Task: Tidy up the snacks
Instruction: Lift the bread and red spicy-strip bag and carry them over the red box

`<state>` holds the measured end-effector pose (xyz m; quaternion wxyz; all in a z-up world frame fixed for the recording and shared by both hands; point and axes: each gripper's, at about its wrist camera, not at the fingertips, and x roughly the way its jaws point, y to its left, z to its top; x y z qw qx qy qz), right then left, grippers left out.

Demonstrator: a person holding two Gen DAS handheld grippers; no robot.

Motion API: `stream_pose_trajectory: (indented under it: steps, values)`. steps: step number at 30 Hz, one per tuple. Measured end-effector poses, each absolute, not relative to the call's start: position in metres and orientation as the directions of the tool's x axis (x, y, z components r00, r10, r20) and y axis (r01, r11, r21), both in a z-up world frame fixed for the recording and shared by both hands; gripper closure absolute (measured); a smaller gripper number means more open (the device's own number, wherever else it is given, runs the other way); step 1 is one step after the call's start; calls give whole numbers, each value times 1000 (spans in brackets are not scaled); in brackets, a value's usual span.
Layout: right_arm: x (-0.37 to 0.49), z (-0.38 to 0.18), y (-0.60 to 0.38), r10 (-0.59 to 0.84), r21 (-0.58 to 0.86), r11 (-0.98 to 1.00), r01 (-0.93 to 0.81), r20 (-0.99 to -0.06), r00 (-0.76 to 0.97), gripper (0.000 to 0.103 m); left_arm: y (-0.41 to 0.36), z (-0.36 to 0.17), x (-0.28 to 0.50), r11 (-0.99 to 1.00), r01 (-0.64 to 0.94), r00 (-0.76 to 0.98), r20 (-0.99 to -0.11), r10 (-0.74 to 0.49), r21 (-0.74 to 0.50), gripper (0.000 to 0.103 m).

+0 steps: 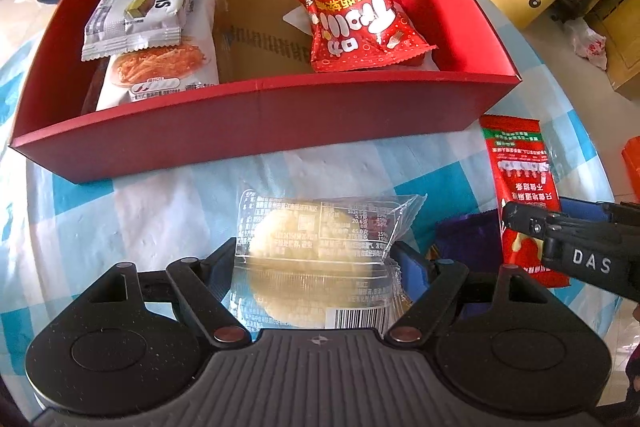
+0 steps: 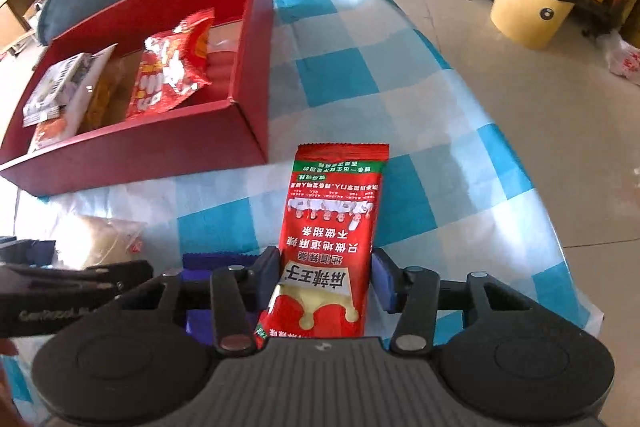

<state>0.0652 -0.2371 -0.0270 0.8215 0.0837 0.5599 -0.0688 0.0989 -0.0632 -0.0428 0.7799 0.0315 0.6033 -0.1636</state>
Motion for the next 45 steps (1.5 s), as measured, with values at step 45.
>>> stream_pose_trajectory:
  steps: [45]
  values:
    - [59, 9, -230, 19, 109, 983, 150, -865, 502, 58, -60, -12, 103, 937, 312, 304, -918, -255, -157, 24]
